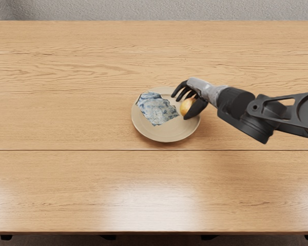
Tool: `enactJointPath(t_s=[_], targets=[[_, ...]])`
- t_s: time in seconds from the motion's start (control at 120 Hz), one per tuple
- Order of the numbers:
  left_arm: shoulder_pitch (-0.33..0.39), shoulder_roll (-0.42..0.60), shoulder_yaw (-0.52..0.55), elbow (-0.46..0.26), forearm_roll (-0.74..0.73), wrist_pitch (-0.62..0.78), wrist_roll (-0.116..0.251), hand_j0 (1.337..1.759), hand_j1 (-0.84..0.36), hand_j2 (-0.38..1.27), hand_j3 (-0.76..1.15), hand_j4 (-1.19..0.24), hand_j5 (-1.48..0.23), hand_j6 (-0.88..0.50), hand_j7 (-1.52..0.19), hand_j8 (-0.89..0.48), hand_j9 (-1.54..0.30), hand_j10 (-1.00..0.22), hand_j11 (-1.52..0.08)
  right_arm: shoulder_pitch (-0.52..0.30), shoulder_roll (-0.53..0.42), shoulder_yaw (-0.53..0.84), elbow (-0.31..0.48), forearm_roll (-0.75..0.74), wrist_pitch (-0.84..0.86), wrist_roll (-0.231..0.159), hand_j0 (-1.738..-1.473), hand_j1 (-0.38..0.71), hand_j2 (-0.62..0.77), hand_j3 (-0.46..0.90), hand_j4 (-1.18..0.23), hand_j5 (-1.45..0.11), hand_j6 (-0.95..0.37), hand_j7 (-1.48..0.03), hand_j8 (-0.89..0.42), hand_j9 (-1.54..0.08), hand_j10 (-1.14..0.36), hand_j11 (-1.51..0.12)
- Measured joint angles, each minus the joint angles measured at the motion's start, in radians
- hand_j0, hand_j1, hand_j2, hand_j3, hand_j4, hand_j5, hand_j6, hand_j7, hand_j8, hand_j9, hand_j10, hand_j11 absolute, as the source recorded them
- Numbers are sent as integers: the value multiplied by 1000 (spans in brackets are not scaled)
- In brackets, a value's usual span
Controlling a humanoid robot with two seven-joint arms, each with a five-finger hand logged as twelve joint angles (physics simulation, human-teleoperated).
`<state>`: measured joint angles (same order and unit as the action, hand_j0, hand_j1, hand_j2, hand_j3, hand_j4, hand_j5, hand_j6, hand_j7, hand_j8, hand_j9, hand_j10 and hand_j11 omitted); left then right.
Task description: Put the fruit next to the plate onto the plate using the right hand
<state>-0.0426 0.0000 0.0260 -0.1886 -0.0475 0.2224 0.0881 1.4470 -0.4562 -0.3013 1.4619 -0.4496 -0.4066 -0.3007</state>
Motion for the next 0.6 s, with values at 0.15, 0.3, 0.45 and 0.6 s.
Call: enactJointPath(t_s=[0.15, 0.3, 0.45, 0.6], targets=[[0, 0, 0, 0, 0, 0, 0, 1658, 341, 2, 0, -7, -9, -7, -9, -7, -9, -7, -9, 10, 35, -11, -1, 17, -28, -8, -1658, 194, -12, 0, -476, -622, -477, -620, -475, -622, -445, -619], [0, 0, 0, 0, 0, 0, 0, 1658, 341, 2, 0, -7, -9, -7, -9, -7, -9, -7, -9, 12, 71, -14, -1, 48, -138, -9, -1658, -45, -12, 0, -265, -346, -266, -346, -265, -346, -251, -345], [1, 0, 0, 0, 0, 0, 0, 1658, 341, 2, 0, -7, -9, -7, -9, -7, -9, -7, -9, 31, 65, -18, 1, 62, -158, -9, -1658, -203, -5, 0, -127, -166, -128, -166, -128, -166, -121, -166], [0, 0, 0, 0, 0, 0, 0, 1658, 341, 2, 0, -7, -9, -7, -9, -7, -9, -7, -9, 48, -64, -11, 0, 67, -15, -8, -1658, -279, -2, 0, -61, -80, -62, -79, -62, -80, -58, -79]])
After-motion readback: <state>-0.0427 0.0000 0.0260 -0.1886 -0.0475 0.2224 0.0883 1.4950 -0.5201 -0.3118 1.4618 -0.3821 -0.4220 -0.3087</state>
